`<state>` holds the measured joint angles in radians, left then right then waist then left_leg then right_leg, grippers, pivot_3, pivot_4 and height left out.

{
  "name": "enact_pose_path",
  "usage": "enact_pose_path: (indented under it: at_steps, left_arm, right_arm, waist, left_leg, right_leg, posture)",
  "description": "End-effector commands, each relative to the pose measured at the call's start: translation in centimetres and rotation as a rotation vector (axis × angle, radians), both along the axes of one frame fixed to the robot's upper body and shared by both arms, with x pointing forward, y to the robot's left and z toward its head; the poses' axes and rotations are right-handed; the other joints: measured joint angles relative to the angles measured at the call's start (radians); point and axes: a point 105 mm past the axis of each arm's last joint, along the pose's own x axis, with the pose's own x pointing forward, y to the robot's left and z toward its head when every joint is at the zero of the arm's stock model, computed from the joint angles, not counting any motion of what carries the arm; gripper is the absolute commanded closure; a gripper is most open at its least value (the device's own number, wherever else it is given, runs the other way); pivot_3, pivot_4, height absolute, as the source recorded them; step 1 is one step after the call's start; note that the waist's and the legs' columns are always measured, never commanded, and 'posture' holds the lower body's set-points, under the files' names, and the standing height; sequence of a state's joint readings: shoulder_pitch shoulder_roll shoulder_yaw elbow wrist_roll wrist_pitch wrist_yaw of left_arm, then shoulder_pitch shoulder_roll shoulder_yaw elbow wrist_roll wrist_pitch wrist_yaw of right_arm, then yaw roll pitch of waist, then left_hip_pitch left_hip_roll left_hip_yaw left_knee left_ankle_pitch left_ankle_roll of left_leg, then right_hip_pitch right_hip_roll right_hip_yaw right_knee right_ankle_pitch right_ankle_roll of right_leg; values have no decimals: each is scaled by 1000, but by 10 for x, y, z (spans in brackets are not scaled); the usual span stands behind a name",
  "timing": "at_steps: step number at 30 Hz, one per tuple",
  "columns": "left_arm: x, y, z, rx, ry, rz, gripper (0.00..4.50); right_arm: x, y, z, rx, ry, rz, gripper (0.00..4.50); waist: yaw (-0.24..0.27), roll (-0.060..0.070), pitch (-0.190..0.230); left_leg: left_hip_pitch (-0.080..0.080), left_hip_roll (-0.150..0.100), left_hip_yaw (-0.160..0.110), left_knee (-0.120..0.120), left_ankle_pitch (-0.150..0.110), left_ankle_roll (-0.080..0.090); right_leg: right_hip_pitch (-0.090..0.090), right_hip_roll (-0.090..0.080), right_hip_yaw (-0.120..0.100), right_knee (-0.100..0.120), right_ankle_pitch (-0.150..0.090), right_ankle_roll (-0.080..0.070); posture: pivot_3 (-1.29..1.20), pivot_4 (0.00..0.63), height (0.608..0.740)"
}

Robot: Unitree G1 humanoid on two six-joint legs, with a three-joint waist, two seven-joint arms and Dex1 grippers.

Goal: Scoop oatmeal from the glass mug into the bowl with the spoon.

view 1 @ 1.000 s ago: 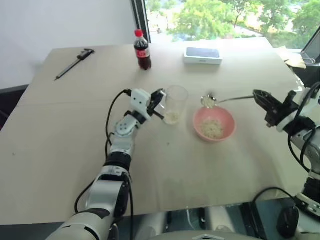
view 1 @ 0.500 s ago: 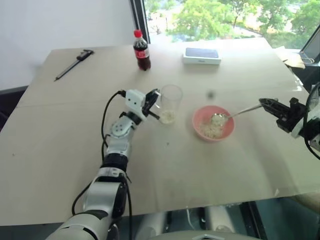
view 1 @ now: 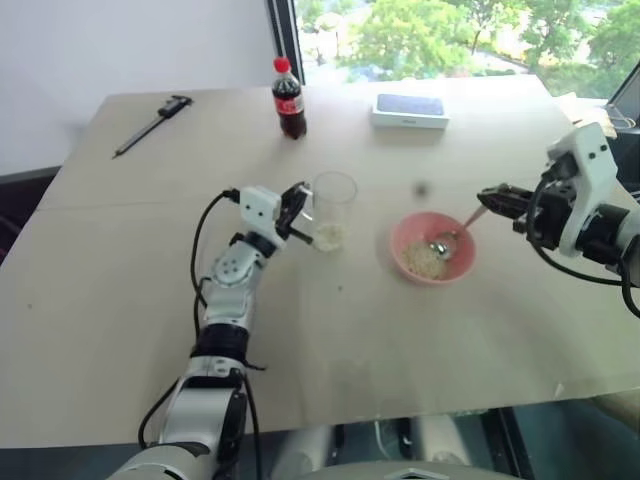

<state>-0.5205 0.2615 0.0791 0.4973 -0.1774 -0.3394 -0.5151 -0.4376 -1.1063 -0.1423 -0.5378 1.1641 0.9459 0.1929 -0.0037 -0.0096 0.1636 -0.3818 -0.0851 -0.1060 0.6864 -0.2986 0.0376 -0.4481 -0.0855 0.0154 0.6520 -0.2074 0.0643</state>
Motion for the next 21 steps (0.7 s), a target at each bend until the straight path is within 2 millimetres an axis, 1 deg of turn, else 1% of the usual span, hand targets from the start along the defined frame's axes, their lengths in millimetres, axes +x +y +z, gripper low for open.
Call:
enact_pose_path:
  at_steps: [1, 3, 6, 9, 12, 13, 16, 18, 20, 21]
  left_arm:
    - [-7, 5, 12, -21, -38, 23, 4488]
    - [-10, 7, 12, -27, -32, 29, 4488]
    - [-13, 9, 13, -35, -23, 36, 4488]
    - [-16, 8, 12, -34, -15, 36, 4488]
    - [-18, 4, 10, -34, -6, 27, 4488]
    - [-18, 2, 10, -35, -6, 24, 4488]
    - [-19, -2, 11, -38, -6, 16, 4488]
    - [-20, -5, 11, -41, -8, 1, 4488]
    - [-22, -8, 11, -36, -10, -10, 4488]
    - [-22, -9, 11, -35, -11, -11, 4488]
  right_arm:
    - [1, 5, 21, -8, -121, 52, 4500]
    - [6, 0, 28, 78, -111, 26, 4500]
    - [14, -11, 44, 259, -90, -24, 4500]
    - [16, -8, 60, 434, -58, -14, 4500]
    - [19, 9, 80, 667, -8, 30, 4500]
    - [20, 14, 84, 715, 9, 38, 4500]
    - [21, 33, 90, 786, 60, 83, 4500]
    - [25, 49, 92, 831, 98, 114, 4500]
    - [29, 65, 89, 837, 135, 139, 4500]
    - [31, 71, 85, 824, 157, 145, 4500]
  waist:
    - [-1, 0, 0]
    - [0, -1, 0]
    - [5, -1, 1]
    - [14, -1, 1]
    - [15, -1, 1]
    - [16, -1, 1]
    - [16, -1, 1]
    - [15, -1, 1]
    - [15, -1, 1]
    - [15, -1, 1]
  left_leg:
    - [0, 0, 0, 0, 0, 0]
    - [0, 0, 0, 0, 0, 0]
    - [0, 0, 0, 0, 0, 0]
    - [0, 0, 0, 0, 0, 0]
    - [0, 1, 0, -1, 0, 0]
    - [0, 2, 0, -1, 0, 0]
    - [-1, 2, 0, -1, 0, 0]
    - [-1, 2, 0, -1, 0, 0]
    - [-1, 2, 0, -1, 0, 0]
    - [-2, 2, 0, -1, 0, 0]
  right_leg:
    - [0, 0, 0, -1, 0, 0]
    - [0, 0, 1, -1, 0, 0]
    - [0, -2, 1, -1, 1, 0]
    - [0, -2, 1, -2, 1, 1]
    - [0, -2, 2, -3, 2, 0]
    - [0, -2, 2, -4, 2, -1]
    - [0, -2, 1, -4, 2, -1]
    - [0, -2, 1, -5, 3, 0]
    - [0, -2, 1, -6, 3, 0]
    - [0, -2, 1, -6, 3, 0]
  posture:
    - [0, 150, 740]
    - [0, 150, 740]
    - [0, 150, 740]
    - [0, 150, 740]
    - [0, 150, 740]
    - [0, 150, 740]
    - [0, 150, 740]
    - [0, 150, 740]
    - [0, 150, 740]
    - [0, 150, 740]
